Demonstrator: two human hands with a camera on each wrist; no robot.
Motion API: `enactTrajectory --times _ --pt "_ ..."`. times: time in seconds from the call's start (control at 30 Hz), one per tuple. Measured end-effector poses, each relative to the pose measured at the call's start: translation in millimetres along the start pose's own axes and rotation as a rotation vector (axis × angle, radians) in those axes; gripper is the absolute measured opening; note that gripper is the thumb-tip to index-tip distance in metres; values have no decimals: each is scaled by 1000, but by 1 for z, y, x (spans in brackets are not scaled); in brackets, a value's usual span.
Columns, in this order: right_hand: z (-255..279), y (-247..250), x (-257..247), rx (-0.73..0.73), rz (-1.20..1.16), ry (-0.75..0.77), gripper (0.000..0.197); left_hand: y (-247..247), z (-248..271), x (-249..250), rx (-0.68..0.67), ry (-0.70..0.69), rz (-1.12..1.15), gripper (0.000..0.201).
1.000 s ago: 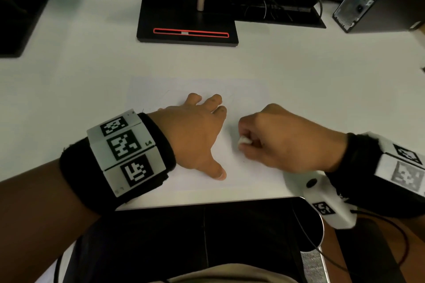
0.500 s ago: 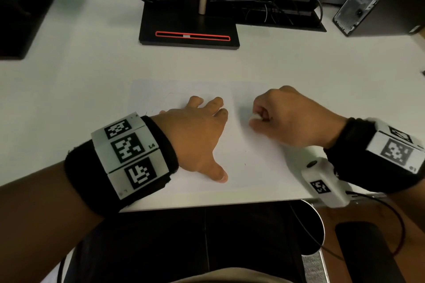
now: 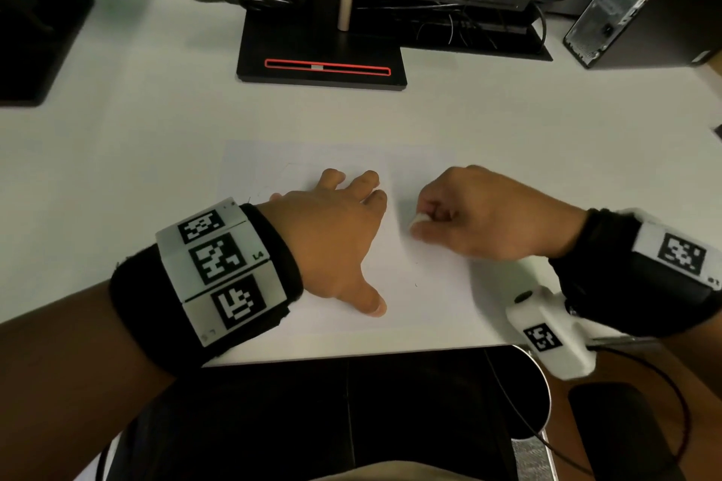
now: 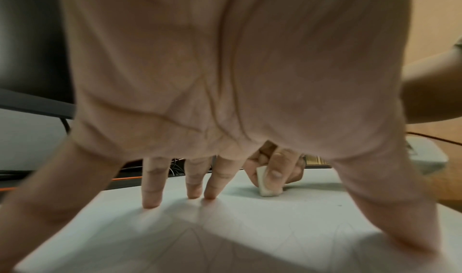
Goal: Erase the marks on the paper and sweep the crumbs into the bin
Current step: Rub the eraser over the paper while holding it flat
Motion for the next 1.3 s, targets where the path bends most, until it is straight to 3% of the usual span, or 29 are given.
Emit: enactTrajectory --times 0.1,0.27,0.43,0.6,0.73,0.9,1.03,1.17,1.3 --pt "-2 11 18 61 3 -107 38 0 0 0 5 1 -2 124" --pt "0 -1 0 -42 -11 -38 40 0 0 0 7 -2 -8 124" --pt "0 12 26 18 -18 -175 46 -1 0 0 3 -1 -9 126" --pt "0 -1 8 -113 -75 -102 46 0 -1 -1 1 -3 -6 126" --pt "-4 14 26 -19 -48 -215 46 0 0 0 -5 -1 -8 126" --pt "-5 2 9 -108 -83 -151 44 0 0 0 -6 2 -2 126" --pt "-6 15 26 -19 -68 -239 44 0 0 0 1 -2 -11 126" --pt "-6 2 12 -96 -101 -157 45 0 1 0 -6 -1 2 125" --pt "-7 11 25 -31 -95 -240 44 1 1 0 -3 1 -6 124"
Point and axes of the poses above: each hand's wrist, its own z-axis away from the middle knuckle, its own y-axis out of the back of the hand, x = y × z, the point moved 5 cm from there along -z, towards the middle knuckle, and after that the axes turned 15 degrees about y, right-handed, at the moved point
